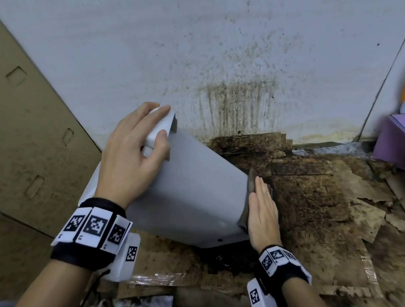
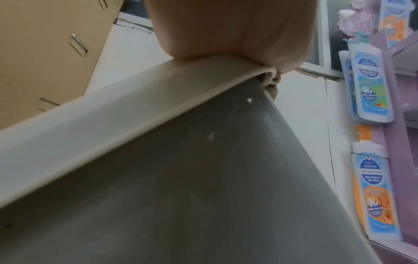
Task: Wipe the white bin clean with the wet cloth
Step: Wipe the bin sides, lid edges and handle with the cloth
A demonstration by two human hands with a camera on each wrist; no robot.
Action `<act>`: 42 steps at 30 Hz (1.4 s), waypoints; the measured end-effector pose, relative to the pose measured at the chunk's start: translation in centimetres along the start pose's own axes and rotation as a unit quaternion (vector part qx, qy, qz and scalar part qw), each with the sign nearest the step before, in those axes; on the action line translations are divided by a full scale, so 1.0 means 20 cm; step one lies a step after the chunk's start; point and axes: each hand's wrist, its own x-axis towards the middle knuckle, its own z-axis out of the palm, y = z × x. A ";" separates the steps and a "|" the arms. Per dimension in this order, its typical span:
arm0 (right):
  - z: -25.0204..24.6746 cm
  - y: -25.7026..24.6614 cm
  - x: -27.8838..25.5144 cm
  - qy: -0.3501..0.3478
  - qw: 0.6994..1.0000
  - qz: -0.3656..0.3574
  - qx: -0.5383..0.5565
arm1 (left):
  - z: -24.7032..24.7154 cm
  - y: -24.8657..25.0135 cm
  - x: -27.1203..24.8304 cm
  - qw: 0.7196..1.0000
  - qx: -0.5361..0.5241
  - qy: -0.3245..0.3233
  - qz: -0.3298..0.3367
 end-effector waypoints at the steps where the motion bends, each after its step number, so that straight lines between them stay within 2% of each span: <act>1: 0.00 0.01 0.00 -0.003 1.000 0.008 0.008 | 0.00 0.00 0.00 1.000 0.000 0.002 0.001; 7: 0.02 -0.01 0.00 0.021 0.999 0.022 0.018 | 0.00 0.01 0.00 1.000 0.005 0.003 -0.007; 11: 0.06 -0.12 0.00 0.037 0.999 0.026 -0.003 | 0.00 0.02 0.00 1.000 0.012 0.004 -0.012; 18: 0.15 -0.63 -0.06 0.028 0.992 -0.119 0.014 | 0.02 0.03 -0.01 1.000 0.014 0.004 -0.013; 21: 0.17 -0.72 -0.05 0.019 0.984 -0.173 0.025 | 0.01 0.02 -0.02 1.000 0.011 0.008 -0.011; 26: 0.16 -0.62 -0.02 0.031 0.976 -0.216 0.003 | 0.00 0.00 -0.02 1.000 0.010 0.000 -0.007; 29: 0.13 -0.48 0.00 0.034 0.977 -0.211 -0.008 | -0.01 -0.01 -0.01 1.000 -0.002 -0.002 -0.013; 35: 0.08 -0.12 -0.04 0.092 0.991 -0.099 -0.019 | -0.02 0.00 -0.02 1.000 -0.006 -0.004 -0.020; 38: 0.09 -0.08 -0.06 0.108 0.993 -0.054 -0.002 | -0.02 0.00 -0.02 1.000 -0.013 -0.005 -0.021; 42: 0.12 -0.12 -0.07 0.125 0.991 -0.050 -0.025 | -0.03 0.00 -0.03 0.999 -0.020 0.005 -0.033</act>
